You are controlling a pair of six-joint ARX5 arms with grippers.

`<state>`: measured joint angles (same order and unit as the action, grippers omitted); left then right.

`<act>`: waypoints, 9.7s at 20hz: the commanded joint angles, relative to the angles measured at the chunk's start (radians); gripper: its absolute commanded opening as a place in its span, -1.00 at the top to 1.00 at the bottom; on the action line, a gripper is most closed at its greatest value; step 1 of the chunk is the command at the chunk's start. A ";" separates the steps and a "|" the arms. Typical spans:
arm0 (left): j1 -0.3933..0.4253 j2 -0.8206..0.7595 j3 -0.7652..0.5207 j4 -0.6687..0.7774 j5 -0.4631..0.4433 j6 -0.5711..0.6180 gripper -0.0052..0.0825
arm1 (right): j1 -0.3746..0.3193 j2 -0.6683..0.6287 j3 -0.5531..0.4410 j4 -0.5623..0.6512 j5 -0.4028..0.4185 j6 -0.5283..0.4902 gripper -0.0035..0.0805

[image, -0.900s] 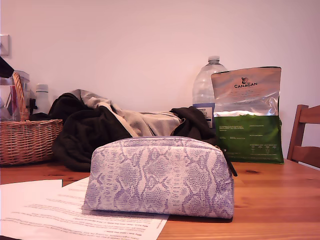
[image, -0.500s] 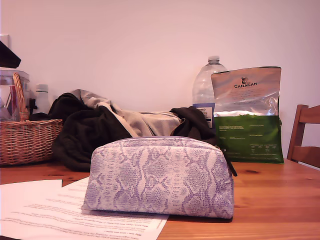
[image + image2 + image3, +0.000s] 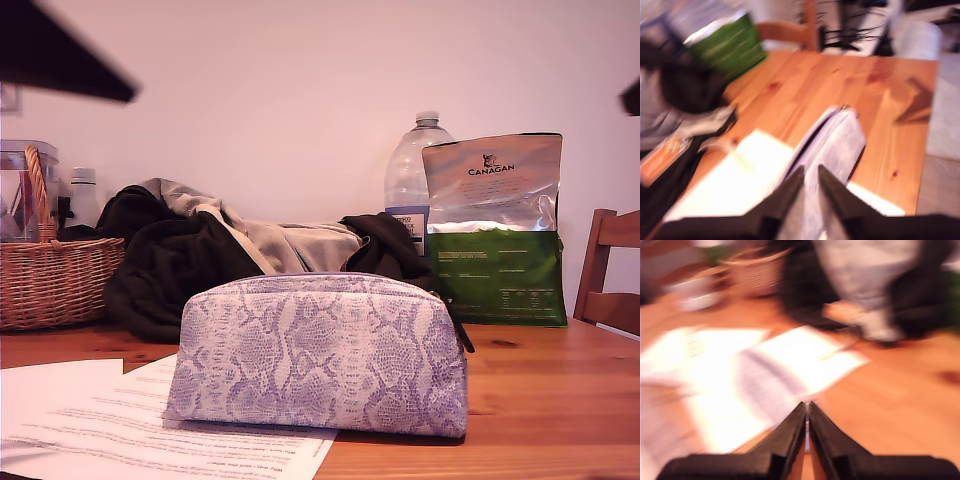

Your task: Open the zipper in the zip bag in front of you

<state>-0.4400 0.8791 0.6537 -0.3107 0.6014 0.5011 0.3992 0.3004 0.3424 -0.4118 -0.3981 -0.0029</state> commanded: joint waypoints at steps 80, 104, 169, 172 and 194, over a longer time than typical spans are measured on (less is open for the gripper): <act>-0.150 0.862 0.452 -0.191 -0.139 0.344 -0.05 | -0.209 1.329 0.027 1.174 -0.623 1.025 0.51; -0.151 0.862 0.452 -0.189 -0.139 0.344 -0.05 | -0.169 1.327 0.038 1.456 -0.691 1.239 0.94; -0.319 0.792 0.452 -0.159 -0.416 0.371 0.93 | 0.046 1.075 0.664 -0.214 -0.089 -0.915 0.36; -0.331 0.746 0.452 -0.163 -0.459 0.389 0.93 | 0.045 1.075 0.668 -0.238 -0.089 -0.839 0.22; -0.362 0.624 0.452 -0.063 -0.531 0.554 0.93 | -0.076 1.081 0.668 -0.230 -0.333 -0.463 0.12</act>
<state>-0.7979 1.5173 1.1126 -0.3874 0.0673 1.0504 0.3313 1.3727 1.0080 -0.6491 -0.7269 -0.4690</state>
